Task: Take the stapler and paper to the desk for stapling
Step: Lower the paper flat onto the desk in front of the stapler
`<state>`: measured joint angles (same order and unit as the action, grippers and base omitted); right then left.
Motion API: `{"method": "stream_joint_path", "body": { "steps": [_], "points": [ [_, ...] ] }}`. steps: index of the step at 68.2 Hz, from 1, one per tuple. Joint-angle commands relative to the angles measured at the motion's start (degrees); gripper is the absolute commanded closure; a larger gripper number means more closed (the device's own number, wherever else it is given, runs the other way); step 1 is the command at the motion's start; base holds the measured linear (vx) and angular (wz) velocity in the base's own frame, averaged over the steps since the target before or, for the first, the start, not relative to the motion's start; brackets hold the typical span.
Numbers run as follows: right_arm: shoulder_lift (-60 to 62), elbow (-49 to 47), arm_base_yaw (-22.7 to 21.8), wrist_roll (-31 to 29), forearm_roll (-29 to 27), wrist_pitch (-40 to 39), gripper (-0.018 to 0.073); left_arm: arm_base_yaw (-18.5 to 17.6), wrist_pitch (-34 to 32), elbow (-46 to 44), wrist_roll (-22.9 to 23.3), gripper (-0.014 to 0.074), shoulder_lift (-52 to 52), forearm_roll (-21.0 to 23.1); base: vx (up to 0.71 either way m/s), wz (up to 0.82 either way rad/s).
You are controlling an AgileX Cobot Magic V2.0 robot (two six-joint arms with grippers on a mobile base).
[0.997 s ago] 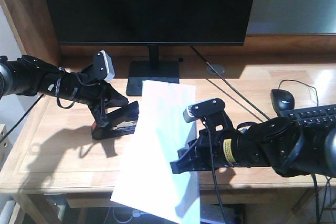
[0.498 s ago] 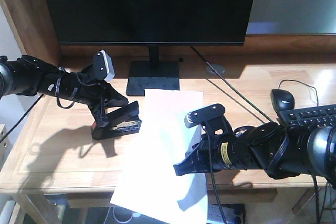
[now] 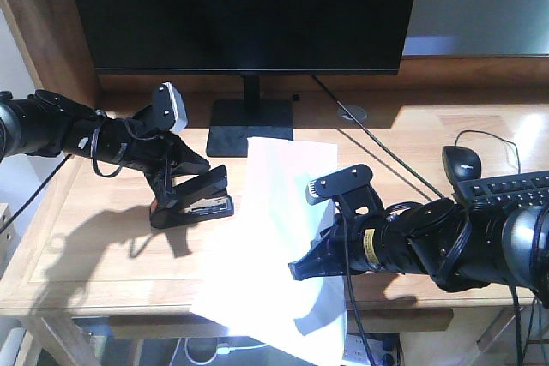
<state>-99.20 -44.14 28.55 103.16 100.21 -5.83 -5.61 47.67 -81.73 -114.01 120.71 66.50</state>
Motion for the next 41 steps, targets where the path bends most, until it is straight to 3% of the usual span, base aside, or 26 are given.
{"method": "stream_joint_path", "body": {
  "steps": [1,41],
  "points": [
    [2.0,-1.5,0.0,-1.7,2.8,1.1,0.0561,-0.6,1.2,-1.5,0.5,0.0603,-3.2,3.1,0.0,0.0],
    [1.3,-6.3,0.0,-4.3,2.6,-2.2,0.0561,-0.6,1.2,-1.5,0.5,0.0603,-3.2,3.1,0.0,0.0]
  ]
}}
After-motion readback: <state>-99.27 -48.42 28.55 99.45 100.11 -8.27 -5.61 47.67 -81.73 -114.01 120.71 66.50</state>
